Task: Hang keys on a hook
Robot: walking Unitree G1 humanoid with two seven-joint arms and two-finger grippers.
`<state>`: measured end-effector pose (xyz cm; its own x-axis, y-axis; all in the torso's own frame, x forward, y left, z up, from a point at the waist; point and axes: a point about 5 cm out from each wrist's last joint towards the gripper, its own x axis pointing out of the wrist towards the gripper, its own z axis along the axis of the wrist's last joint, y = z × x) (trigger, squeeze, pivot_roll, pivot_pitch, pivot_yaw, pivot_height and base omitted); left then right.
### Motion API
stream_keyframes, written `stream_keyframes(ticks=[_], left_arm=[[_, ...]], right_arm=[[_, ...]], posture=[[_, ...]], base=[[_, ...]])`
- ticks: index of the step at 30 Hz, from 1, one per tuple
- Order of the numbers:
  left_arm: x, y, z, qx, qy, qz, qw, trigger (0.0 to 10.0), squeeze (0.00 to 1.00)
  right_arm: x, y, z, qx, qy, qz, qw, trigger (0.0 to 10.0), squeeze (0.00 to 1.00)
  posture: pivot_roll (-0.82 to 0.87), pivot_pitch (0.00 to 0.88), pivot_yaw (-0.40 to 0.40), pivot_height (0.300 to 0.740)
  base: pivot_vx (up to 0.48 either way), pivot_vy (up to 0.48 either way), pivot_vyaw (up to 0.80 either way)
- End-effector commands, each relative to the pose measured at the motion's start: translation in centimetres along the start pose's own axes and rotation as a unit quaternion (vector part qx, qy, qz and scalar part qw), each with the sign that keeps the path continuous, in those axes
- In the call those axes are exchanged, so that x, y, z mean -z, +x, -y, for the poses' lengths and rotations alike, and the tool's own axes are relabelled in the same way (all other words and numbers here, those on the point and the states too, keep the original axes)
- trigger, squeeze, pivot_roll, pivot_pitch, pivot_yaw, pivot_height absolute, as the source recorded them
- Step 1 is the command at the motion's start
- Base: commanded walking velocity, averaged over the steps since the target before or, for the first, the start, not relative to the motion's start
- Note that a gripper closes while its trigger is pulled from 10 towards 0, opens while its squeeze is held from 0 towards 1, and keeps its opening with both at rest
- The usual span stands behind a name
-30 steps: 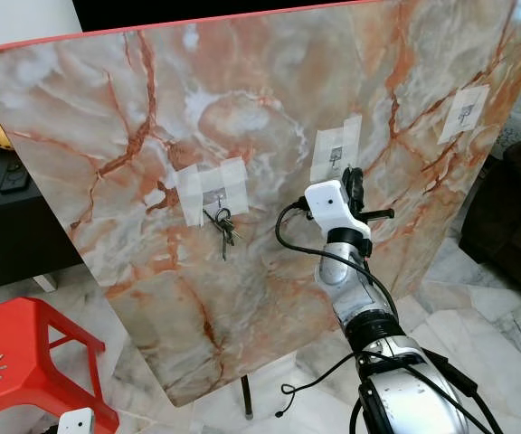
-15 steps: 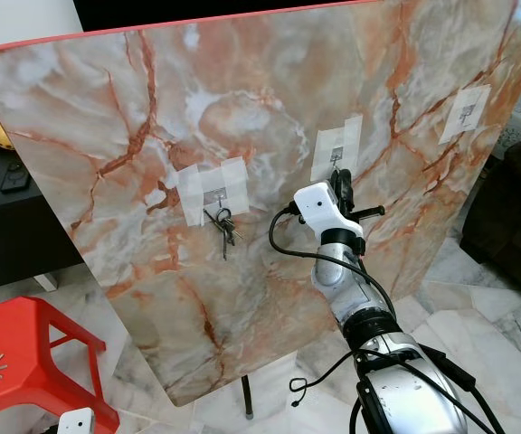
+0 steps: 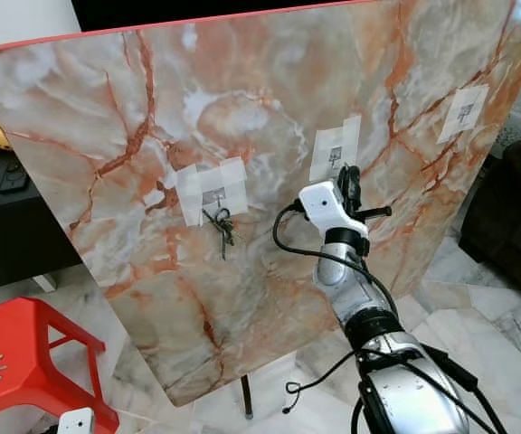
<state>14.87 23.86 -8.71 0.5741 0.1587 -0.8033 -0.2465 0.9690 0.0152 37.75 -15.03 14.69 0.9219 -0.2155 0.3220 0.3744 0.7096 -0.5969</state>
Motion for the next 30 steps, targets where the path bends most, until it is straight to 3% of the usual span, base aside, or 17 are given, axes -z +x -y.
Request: stream_keyframes(ticks=[1, 19, 30], left_arm=[[0.11, -0.03, -0.10, 0.000, 0.000, -0.003, 1.000, 10.0, 0.00], [0.09, -0.02, -0.09, 0.000, 0.001, -0.003, 1.000, 10.0, 0.00], [0.10, -0.02, -0.11, -0.001, 0.002, -0.003, 1.000, 10.0, 0.00]], right_arm=[[-1.01, 0.75, 0.15, -0.002, 0.000, 0.012, 1.000, 10.0, 0.00], [-1.39, 1.45, 0.50, 0.000, -0.016, 0.008, 1.000, 10.0, 0.00], [-1.06, 1.47, -0.26, -0.047, -0.039, -0.021, 0.998, 10.0, 0.00]], posture=[[0.02, 0.000, -0.010, 0.740], [0.02, 0.000, -0.009, 0.740], [0.02, 0.000, -0.009, 0.740]], base=[[0.000, 0.000, 0.00], [0.000, 0.000, 0.00], [0.000, 0.000, 0.00]])
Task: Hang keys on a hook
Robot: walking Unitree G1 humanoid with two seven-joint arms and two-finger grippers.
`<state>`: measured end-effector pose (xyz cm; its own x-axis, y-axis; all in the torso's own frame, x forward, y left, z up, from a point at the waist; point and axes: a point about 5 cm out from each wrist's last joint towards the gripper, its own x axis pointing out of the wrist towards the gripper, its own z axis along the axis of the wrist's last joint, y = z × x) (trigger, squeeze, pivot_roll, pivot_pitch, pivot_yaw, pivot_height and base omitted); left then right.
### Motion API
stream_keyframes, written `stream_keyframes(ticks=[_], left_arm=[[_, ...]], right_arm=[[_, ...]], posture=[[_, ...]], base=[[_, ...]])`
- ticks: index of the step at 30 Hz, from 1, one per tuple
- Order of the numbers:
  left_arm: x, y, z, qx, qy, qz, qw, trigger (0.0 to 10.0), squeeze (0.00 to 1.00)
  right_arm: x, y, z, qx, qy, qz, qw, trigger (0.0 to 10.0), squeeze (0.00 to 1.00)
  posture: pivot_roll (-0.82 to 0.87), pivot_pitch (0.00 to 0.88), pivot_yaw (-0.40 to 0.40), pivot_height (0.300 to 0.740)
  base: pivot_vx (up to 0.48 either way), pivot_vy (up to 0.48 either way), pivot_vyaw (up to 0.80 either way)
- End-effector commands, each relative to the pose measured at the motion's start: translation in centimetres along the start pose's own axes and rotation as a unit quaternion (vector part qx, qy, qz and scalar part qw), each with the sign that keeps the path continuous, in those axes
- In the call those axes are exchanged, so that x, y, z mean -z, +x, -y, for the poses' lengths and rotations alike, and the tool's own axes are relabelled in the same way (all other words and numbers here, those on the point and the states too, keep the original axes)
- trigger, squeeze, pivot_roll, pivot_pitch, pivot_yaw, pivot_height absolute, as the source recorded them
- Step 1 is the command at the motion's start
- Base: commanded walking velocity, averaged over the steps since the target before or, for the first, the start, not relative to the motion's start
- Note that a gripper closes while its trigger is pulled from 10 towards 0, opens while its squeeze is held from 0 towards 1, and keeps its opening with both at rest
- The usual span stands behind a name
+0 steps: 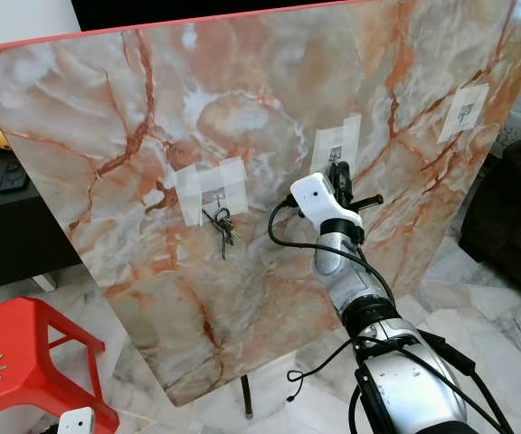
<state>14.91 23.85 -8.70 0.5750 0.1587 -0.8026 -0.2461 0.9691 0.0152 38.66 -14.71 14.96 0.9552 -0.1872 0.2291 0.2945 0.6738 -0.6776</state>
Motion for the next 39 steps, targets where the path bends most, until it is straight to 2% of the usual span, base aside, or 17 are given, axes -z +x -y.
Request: stream_keyframes(ticks=[1, 14, 15, 16, 17, 26, 29, 30, 31, 32, 33, 34, 35, 36, 37, 39], left_arm=[[0.2, 0.0, -0.1, -0.001, 0.001, -0.004, 1.000, 10.0, 0.00], [0.2, 0.0, -0.1, -0.002, 0.002, -0.004, 1.000, 10.0, 0.00], [0.2, 0.0, -0.1, -0.003, 0.002, -0.004, 1.000, 10.0, 0.00], [0.2, 0.0, -0.1, -0.003, 0.002, -0.004, 1.000, 10.0, 0.00], [0.2, 0.0, -0.1, -0.003, 0.002, -0.004, 1.000, 10.0, 0.00], [0.2, -0.1, -0.1, -0.002, 0.003, -0.004, 1.000, 10.0, 0.00], [0.2, -0.1, -0.1, -0.002, 0.003, -0.005, 1.000, 10.0, 0.00], [0.2, -0.1, -0.1, -0.002, 0.003, -0.005, 1.000, 10.0, 0.00], [0.3, -0.1, -0.1, -0.001, 0.003, -0.005, 1.000, 10.0, 0.00], [0.3, -0.1, -0.2, -0.001, 0.003, -0.006, 1.000, 10.0, 0.00], [0.3, -0.1, -0.2, -0.001, 0.004, -0.006, 1.000, 10.0, 0.00], [0.3, -0.1, -0.2, -0.001, 0.004, -0.006, 1.000, 10.0, 0.00], [0.3, -0.1, -0.2, -0.001, 0.004, -0.006, 1.000, 10.0, 0.00], [0.3, -0.1, -0.2, -0.001, 0.004, -0.006, 1.000, 10.0, 0.00], [0.3, -0.1, -0.2, -0.001, 0.005, -0.007, 1.000, 10.0, 0.00], [0.3, -0.1, -0.2, 0.001, 0.008, -0.007, 1.000, 10.0, 0.00]], right_arm=[[-0.7, 0.5, 0.2, -0.005, -0.003, 0.003, 1.000, 10.0, 0.00], [-1.1, 0.6, -0.1, -0.025, -0.019, 0.013, 0.999, 10.0, 0.00], [-1.2, 0.6, -0.2, -0.028, -0.012, 0.013, 0.999, 10.0, 0.03], [-1.2, 0.6, -0.2, -0.029, -0.011, 0.013, 0.999, 10.0, 0.19], [-1.2, 0.5, -0.2, -0.027, -0.007, 0.014, 1.000, 10.0, 1.00], [-1.4, -0.1, -0.9, -0.035, 0.008, 0.029, 0.999, 10.0, 1.00], [-1.8, -0.7, -1.5, -0.055, 0.030, 0.048, 0.997, 10.0, 1.00], [-2.0, -1.0, -1.9, -0.073, 0.042, 0.063, 0.994, 10.0, 0.62], [-2.0, -1.3, -2.1, -0.082, 0.048, 0.070, 0.993, 10.0, 0.18], [-2.0, -1.5, -2.2, -0.088, 0.050, 0.073, 0.992, 10.0, 0.18], [-1.7, -2.4, -2.7, -0.116, 0.082, 0.078, 0.987, 10.0, 0.00], [-1.7, -2.4, -2.7, -0.116, 0.082, 0.078, 0.987, 10.0, 0.00], [-1.3, -3.7, -3.4, -0.163, 0.115, 0.090, 0.976, 10.0, 0.00], [-1.3, -3.7, -3.4, -0.163, 0.115, 0.090, 0.976, 10.0, 0.00], [-0.9, -5.1, -4.0, -0.209, 0.132, 0.105, 0.963, 10.0, 0.00], [0.2, -6.9, -4.2, -0.239, 0.139, 0.100, 0.956, 10.0, 0.00]], posture=[[0.02, 0.000, -0.008, 0.740], [0.02, 0.000, -0.010, 0.740], [0.02, 0.000, -0.009, 0.740], [0.02, 0.000, -0.009, 0.740], [0.02, 0.000, -0.009, 0.740], [0.01, 0.000, -0.009, 0.740], [0.01, 0.000, -0.008, 0.740], [0.01, 0.000, -0.007, 0.740], [0.01, 0.000, -0.007, 0.740], [0.01, 0.000, -0.007, 0.740], [0.01, 0.000, -0.008, 0.740], [0.01, 0.000, -0.008, 0.740], [0.00, 0.000, -0.009, 0.740], [0.00, 0.000, -0.009, 0.740], [0.00, 0.000, -0.008, 0.740], [-0.01, 0.000, -0.004, 0.740]], base=[[0.000, 0.000, 0.00], [0.000, 0.000, 0.00], [0.000, 0.000, 0.00], [0.000, 0.000, 0.00], [0.000, 0.000, 0.00], [0.000, 0.000, 0.00], [0.000, 0.000, 0.00], [0.000, 0.000, 0.00], [0.000, 0.000, 0.00], [0.000, 0.000, 0.00], [0.000, 0.000, 0.00], [0.000, 0.000, 0.00], [0.000, 0.000, 0.00], [0.000, 0.000, 0.00], [0.000, 0.000, 0.00], [0.000, 0.000, 0.00]])
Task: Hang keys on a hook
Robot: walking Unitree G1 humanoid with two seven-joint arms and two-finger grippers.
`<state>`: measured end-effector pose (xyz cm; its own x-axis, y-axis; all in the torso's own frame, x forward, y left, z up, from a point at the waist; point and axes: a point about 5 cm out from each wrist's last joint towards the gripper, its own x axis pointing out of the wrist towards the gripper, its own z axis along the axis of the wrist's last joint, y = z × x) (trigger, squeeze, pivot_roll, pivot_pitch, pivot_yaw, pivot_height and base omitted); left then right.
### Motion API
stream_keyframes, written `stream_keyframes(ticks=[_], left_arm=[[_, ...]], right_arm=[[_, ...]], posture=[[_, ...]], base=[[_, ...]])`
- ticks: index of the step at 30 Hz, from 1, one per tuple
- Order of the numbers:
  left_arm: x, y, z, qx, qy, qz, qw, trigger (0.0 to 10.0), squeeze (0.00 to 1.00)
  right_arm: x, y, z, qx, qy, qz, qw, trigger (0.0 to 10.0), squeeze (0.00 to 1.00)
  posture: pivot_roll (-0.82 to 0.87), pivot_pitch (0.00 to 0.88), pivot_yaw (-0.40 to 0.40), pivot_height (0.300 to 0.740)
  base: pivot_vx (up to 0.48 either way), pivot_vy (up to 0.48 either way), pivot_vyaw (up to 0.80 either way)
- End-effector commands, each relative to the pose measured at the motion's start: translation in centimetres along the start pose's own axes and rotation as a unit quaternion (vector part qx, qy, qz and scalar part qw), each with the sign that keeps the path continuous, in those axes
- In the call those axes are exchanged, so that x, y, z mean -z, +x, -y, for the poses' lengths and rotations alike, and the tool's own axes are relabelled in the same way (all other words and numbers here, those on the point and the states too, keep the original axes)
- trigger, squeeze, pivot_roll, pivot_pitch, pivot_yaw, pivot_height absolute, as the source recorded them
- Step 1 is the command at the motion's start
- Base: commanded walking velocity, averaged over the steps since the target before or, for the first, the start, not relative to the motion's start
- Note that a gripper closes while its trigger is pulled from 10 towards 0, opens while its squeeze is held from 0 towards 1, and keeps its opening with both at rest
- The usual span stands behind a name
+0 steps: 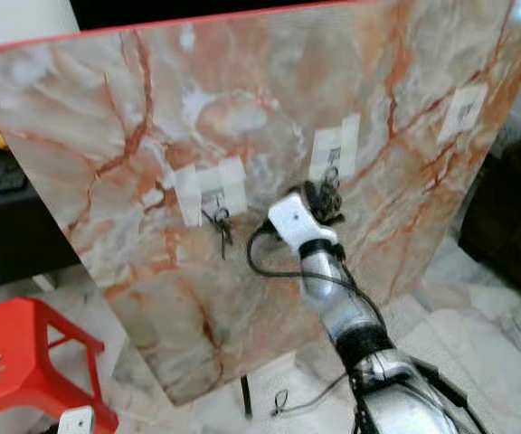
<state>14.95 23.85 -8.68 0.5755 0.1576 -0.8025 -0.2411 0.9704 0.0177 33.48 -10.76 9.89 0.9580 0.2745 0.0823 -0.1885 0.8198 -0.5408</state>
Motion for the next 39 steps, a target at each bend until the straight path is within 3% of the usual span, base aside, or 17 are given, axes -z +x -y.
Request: stream_keyframes(ticks=[1, 4, 7, 9, 11, 12, 13, 15, 16, 18, 22, 25, 27, 28, 29, 36, 39], left_arm=[[0.4, -0.1, -0.2, 0.001, 0.006, -0.008, 1.000, 10.0, 0.00], [0.3, -0.1, -0.2, 0.002, 0.008, -0.008, 1.000, 10.0, 0.00], [0.3, -0.1, -0.2, 0.003, 0.011, -0.008, 1.000, 10.0, 0.00], [0.3, -0.1, -0.2, 0.003, 0.012, -0.008, 1.000, 10.0, 0.00], [0.2, -0.1, -0.2, 0.003, 0.013, -0.009, 1.000, 10.0, 0.00], [0.2, 0.0, -0.2, 0.004, 0.015, -0.009, 1.000, 10.0, 0.00], [0.2, 0.0, -0.1, 0.004, 0.017, -0.009, 1.000, 10.0, 0.00], [0.2, 0.0, -0.1, 0.006, 0.019, -0.010, 1.000, 10.0, 0.00], [0.1, 0.0, -0.1, 0.006, 0.021, -0.010, 1.000, 10.0, 0.00], [0.1, 0.0, -0.1, 0.006, 0.021, -0.010, 1.000, 10.0, 0.00], [0.0, 0.0, -0.2, 0.004, 0.022, -0.010, 1.000, 10.0, 0.00], [0.0, 0.0, -0.3, 0.003, 0.022, -0.010, 1.000, 10.0, 0.00], [0.0, 0.0, -0.5, 0.000, 0.024, -0.010, 1.000, 10.0, 0.00], [0.0, 0.0, -0.5, -0.002, 0.025, -0.010, 1.000, 10.0, 0.00], [0.0, 0.0, -0.6, -0.003, 0.025, -0.010, 1.000, 10.0, 0.00], [0.1, -0.1, -0.6, -0.005, 0.028, -0.013, 1.000, 10.0, 0.00], [0.2, -0.1, -0.5, -0.001, 0.036, -0.017, 0.999, 10.0, 0.00]], right_arm=[[0.2, -1.0, 0.2, -0.014, 0.012, 0.000, 1.000, 10.0, 0.00], [1.2, -2.3, 0.3, -0.011, 0.022, -0.026, 0.999, 10.0, 0.00], [4.1, -5.7, 0.7, 0.026, 0.069, -0.110, 0.991, 10.0, 0.00], [5.6, -6.8, 0.7, 0.046, 0.096, -0.158, 0.982, 10.0, 0.00], [8.8, -9.1, 0.3, 0.077, 0.167, -0.247, 0.951, 10.0, 0.00], [10.7, -10.4, -0.2, 0.106, 0.237, -0.286, 0.922, 10.0, 0.00], [11.0, -10.7, -0.3, 0.119, 0.267, -0.289, 0.912, 10.0, 0.00], [13.4, -12.6, -0.7, 0.171, 0.346, -0.351, 0.853, 10.0, 0.00], [15.0, -14.5, -1.9, 0.174, 0.369, -0.409, 0.816, 10.0, 0.00], [15.2, -14.9, -2.2, 0.169, 0.369, -0.420, 0.812, 10.0, 0.00], [15.9, -17.1, -4.2, 0.156, 0.383, -0.471, 0.779, 10.0, 0.00], [16.0, -18.3, -5.5, 0.119, 0.371, -0.499, 0.774, 10.0, 0.00], [16.3, -19.8, -6.6, 0.093, 0.354, -0.533, 0.763, 10.0, 0.00], [16.6, -21.2, -7.0, 0.098, 0.352, -0.563, 0.741, 10.0, 0.00], [16.7, -21.5, -7.1, 0.103, 0.355, -0.570, 0.734, 10.0, 0.00], [16.7, -21.3, -7.2, 0.080, 0.355, -0.557, 0.747, 10.0, 0.00], [16.9, -21.6, -6.7, 0.055, 0.331, -0.560, 0.757, 10.0, 0.00]], posture=[[-0.01, 0.000, -0.004, 0.740], [-0.03, 0.000, -0.002, 0.740], [-0.04, 0.000, -0.001, 0.740], [-0.04, 0.000, 0.000, 0.740], [-0.05, 0.000, 0.004, 0.740], [-0.05, 0.000, 0.006, 0.740], [-0.05, 0.000, 0.006, 0.740], [-0.05, 0.000, 0.013, 0.740], [-0.05, 0.000, 0.017, 0.740], [-0.05, 0.000, 0.017, 0.740], [-0.04, 0.000, 0.022, 0.740], [-0.04, 0.000, 0.026, 0.740], [-0.02, 0.000, 0.022, 0.740], [-0.01, 0.000, 0.018, 0.740], [0.00, 0.000, 0.017, 0.740], [-0.02, 0.000, 0.026, 0.740], [-0.02, 0.000, 0.026, 0.740]], base=[[0.000, 0.000, 0.00], [0.000, 0.000, 0.00], [0.000, 0.000, 0.00], [0.000, 0.000, 0.00], [0.000, 0.000, 0.00], [0.000, 0.000, 0.00], [0.000, 0.000, 0.00], [0.000, 0.000, 0.00], [0.000, 0.000, 0.00], [0.000, 0.000, 0.00], [0.000, 0.000, 0.00], [0.000, 0.000, 0.00], [0.000, 0.000, 0.00], [0.000, 0.000, 0.00], [0.000, 0.000, 0.00], [0.000, 0.000, 0.00], [0.000, 0.000, 0.80]])
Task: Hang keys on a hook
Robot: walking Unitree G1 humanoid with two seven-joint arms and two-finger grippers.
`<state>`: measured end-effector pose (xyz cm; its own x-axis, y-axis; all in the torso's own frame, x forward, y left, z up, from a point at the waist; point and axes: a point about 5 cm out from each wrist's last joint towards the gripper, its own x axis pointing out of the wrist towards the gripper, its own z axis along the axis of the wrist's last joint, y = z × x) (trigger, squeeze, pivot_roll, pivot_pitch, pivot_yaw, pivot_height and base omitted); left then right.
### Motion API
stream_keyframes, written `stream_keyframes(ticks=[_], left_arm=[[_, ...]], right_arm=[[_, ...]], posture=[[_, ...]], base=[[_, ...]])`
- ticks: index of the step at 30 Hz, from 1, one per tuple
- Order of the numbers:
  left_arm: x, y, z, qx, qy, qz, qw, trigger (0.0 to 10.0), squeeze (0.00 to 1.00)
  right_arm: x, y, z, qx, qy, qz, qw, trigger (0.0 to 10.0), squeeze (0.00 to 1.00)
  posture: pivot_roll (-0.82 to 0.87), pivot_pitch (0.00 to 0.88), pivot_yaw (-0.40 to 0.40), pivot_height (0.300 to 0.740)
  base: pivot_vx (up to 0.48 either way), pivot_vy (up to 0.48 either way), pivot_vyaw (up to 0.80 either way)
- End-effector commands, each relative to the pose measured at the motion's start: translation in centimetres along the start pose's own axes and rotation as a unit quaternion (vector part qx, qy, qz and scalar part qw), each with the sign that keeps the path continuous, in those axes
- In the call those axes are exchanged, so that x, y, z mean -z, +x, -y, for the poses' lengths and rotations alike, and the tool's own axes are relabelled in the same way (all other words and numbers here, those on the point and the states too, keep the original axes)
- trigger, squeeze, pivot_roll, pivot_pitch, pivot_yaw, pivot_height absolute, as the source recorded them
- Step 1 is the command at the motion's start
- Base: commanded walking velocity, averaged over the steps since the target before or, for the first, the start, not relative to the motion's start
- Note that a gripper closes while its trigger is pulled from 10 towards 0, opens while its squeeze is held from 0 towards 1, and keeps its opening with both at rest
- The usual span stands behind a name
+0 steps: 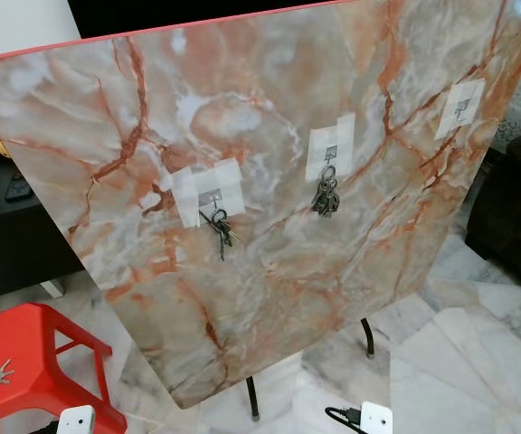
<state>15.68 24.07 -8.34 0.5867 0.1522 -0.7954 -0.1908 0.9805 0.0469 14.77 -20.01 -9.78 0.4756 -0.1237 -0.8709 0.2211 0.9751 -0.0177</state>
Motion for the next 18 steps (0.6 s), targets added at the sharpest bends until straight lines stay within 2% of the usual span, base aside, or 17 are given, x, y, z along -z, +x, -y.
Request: stream_keyframes(ticks=[1, 4, 6, 10, 14, 18], left_arm=[[1.1, -0.3, -0.4, -0.004, 0.008, -0.024, 1.000, 10.0, 0.00], [1.2, -0.3, -0.4, -0.004, 0.009, -0.024, 1.000, 10.0, 0.00], [1.2, -0.3, -0.4, -0.005, 0.010, -0.025, 1.000, 10.0, 0.00], [1.3, -0.3, -0.5, -0.006, 0.015, -0.027, 0.999, 10.0, 0.00], [1.3, -0.3, -0.5, -0.005, 0.019, -0.030, 0.999, 10.0, 0.00], [1.4, -0.4, -0.5, -0.004, 0.019, -0.030, 0.999, 10.0, 0.00]], right_arm=[[-0.1, 0.0, -0.2, -0.014, -0.016, 0.001, 1.000, 10.0, 0.00], [0.1, 0.0, 0.1, -0.015, -0.025, -0.003, 1.000, 10.0, 0.00], [0.8, -0.2, 0.5, -0.015, -0.047, -0.009, 0.999, 10.0, 0.00], [1.5, -0.3, 0.8, -0.014, -0.042, -0.015, 0.999, 10.0, 0.00], [2.1, -0.4, 0.4, -0.016, -0.048, -0.025, 0.998, 10.0, 0.00], [2.2, -0.3, -0.8, -0.026, -0.057, -0.029, 0.998, 10.0, 0.00]], posture=[[-0.01, 0.000, 0.022, 0.740], [-0.01, 0.000, 0.021, 0.740], [-0.01, 0.000, 0.024, 0.740], [-0.01, 0.000, 0.029, 0.740], [-0.02, 0.000, 0.033, 0.740], [-0.01, 0.000, 0.029, 0.740]], base=[[0.000, 0.000, 0.80], [0.000, 0.000, 0.80], [0.000, 0.000, 0.80], [0.000, 0.000, 0.80], [0.000, 0.000, 0.80], [0.000, 0.000, 0.80]])
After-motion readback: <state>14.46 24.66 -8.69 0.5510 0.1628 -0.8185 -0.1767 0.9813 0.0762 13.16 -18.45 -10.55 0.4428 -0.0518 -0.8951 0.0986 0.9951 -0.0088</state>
